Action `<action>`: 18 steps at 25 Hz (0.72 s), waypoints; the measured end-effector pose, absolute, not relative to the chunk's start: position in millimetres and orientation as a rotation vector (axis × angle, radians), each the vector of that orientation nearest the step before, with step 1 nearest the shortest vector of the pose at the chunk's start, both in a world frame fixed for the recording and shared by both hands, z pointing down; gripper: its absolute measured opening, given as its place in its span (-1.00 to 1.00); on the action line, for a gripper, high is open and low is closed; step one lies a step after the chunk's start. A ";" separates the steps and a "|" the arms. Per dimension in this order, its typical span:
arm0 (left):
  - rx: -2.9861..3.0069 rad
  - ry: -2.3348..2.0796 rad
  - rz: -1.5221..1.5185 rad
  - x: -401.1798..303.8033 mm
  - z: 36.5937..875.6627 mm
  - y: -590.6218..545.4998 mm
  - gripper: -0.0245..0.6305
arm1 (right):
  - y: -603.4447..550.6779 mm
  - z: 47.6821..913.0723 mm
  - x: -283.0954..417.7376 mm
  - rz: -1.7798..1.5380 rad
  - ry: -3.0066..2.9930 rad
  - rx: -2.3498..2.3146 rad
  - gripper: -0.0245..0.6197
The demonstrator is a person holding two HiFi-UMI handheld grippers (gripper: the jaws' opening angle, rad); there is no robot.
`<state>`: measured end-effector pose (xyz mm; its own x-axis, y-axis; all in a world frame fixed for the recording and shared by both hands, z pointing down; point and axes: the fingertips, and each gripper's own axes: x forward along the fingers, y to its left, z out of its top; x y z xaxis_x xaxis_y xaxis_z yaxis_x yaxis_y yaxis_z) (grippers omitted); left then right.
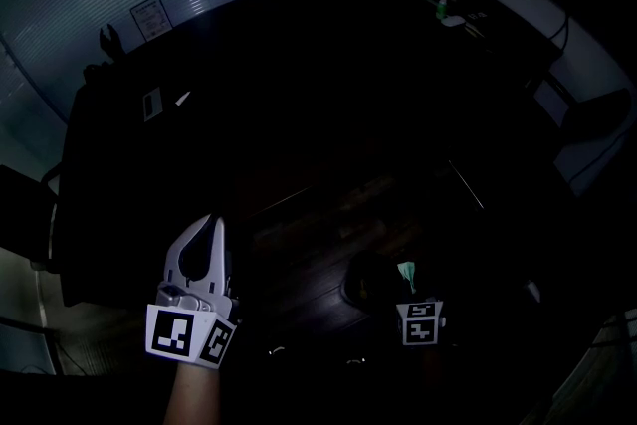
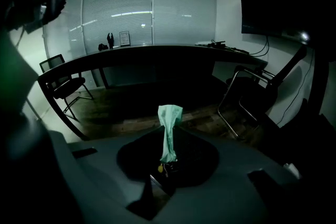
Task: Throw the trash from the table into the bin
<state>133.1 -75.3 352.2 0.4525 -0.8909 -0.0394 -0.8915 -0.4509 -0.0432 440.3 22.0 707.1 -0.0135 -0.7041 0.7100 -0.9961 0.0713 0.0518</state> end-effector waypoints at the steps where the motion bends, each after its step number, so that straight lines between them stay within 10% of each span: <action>1: -2.627 1.616 0.016 132.9 352.7 -75.7 -0.93 | 21.4 707.3 439.9 0.651 -1.780 1.688 -0.79; 18: -2.630 1.633 0.009 131.3 358.4 -81.5 -0.93 | 19.9 724.2 435.5 0.791 -1.788 1.614 -0.23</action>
